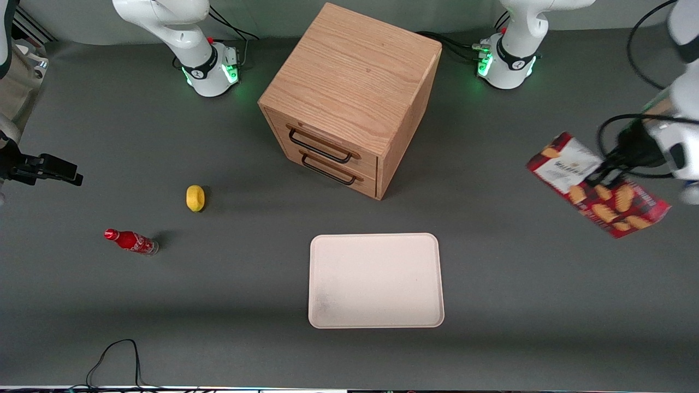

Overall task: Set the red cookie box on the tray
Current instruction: 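Lift the box with the left gripper and carry it toward the tray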

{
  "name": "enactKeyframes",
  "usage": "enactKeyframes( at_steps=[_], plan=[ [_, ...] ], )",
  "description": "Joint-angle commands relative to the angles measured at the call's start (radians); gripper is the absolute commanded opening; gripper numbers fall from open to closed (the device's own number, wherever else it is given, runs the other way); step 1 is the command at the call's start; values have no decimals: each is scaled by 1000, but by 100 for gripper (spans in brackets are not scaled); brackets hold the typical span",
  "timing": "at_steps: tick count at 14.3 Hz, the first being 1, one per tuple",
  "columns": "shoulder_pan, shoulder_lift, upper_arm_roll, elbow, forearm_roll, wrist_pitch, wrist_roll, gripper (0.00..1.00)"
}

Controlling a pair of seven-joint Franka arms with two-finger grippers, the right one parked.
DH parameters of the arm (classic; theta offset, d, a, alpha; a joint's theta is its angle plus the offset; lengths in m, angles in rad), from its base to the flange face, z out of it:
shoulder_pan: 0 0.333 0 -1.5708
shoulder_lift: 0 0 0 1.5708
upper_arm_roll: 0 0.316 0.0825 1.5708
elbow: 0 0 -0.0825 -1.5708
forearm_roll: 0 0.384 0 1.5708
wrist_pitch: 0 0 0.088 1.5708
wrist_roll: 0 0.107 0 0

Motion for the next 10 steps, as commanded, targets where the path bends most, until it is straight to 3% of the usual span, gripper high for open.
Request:
enactKeyframes(
  at_steps=[1, 7, 10],
  plan=[
    [-103, 137, 14, 180, 11, -52, 35, 0],
    [-235, 361, -32, 434, 14, -62, 84, 0],
    [-281, 375, -31, 439, 49, -33, 283, 0]
  ],
)
